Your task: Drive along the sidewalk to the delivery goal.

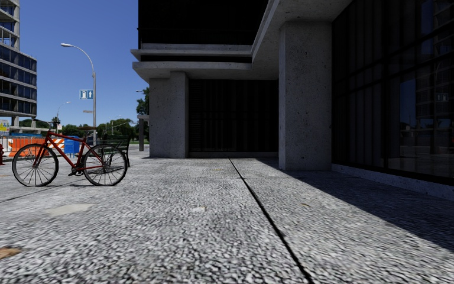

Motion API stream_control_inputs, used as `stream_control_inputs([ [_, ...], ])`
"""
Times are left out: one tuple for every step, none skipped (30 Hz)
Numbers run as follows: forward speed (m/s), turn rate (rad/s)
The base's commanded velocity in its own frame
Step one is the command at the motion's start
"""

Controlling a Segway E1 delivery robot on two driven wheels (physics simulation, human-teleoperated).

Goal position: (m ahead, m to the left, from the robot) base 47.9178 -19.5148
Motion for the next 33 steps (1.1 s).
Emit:
stream_control_inputs([
  [0.0,0.0],
  [0.0,0.0],
  [0.0,0.0],
  [0.0,0.0],
  [0.0,0.0],
  [0.0,0.0],
  [0.0,0.0],
  [0.0,0.0],
  [0.0,0.0],
  [0.0,0.0],
  [0.0,0.0],
  [0.0,0.0],
  [0.0,0.0],
  [0.0,0.0],
  [0.0,0.0],
  [0.0,0.0],
  [0.02,0.0],
  [0.02,0.0],
  [0.03,0.0],
  [0.12,0.0],
  [0.25,0.0],
  [0.33,0.0],
  [0.33,0.0],
  [0.36,0.0],
  [0.36,0.0],
  [0.36,0.0],
  [0.36,0.0],
  [0.36,0.0],
  [0.36,0.0],
  [0.36,0.0],
  [0.36,0.0],
  [0.36,0.0],
  [0.36,0.0],
])
